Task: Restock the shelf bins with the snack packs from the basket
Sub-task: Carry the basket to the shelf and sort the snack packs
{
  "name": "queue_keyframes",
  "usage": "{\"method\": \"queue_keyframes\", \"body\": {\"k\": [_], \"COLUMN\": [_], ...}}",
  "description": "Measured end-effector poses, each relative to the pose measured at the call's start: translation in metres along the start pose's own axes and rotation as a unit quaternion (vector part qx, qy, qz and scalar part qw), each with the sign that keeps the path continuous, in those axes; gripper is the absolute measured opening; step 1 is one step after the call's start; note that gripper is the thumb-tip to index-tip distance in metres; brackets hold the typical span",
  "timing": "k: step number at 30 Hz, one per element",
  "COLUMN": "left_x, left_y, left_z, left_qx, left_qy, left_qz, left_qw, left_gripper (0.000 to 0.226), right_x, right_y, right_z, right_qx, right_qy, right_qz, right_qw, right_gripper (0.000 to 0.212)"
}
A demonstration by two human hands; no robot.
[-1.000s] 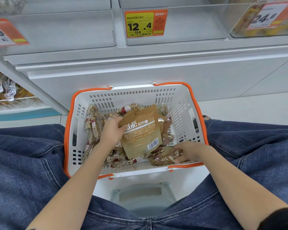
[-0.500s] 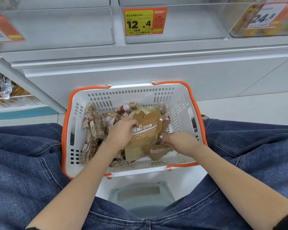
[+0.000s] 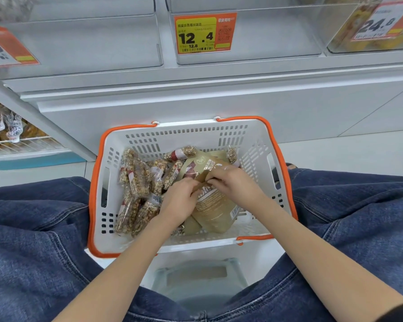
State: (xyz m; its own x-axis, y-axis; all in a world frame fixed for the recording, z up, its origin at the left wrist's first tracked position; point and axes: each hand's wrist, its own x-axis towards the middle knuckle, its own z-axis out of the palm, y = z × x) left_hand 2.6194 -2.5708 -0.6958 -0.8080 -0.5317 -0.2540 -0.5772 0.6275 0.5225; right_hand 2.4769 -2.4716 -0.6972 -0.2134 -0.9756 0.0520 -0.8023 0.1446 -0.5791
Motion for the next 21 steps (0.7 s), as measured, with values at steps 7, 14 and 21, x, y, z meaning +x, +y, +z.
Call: {"method": "queue_keyframes", "body": {"k": [7, 14, 21], "left_x": [0.005, -0.003, 0.002], "left_y": [-0.046, -0.061, -0.072], "left_z": [-0.043, -0.034, -0.029], "left_qx": [-0.082, -0.111, -0.127], "left_qy": [0.074, 0.075, 0.074], "left_qz": [-0.147, -0.163, -0.194], "left_qw": [0.983, 0.977, 0.970], "left_gripper": [0.022, 0.009, 0.016], "right_x": [0.010, 0.002, 0.013], "right_y": [0.049, 0.076, 0.106], "right_z": [-0.018, 0.044, 0.099], "right_qx": [0.141, 0.260, 0.300], "right_qy": [0.145, -0.064, 0.053], "right_qz": [0.344, 0.480, 0.585], "right_qw": [0.917, 0.835, 0.752], "right_gripper": [0.026, 0.018, 0.073]}}
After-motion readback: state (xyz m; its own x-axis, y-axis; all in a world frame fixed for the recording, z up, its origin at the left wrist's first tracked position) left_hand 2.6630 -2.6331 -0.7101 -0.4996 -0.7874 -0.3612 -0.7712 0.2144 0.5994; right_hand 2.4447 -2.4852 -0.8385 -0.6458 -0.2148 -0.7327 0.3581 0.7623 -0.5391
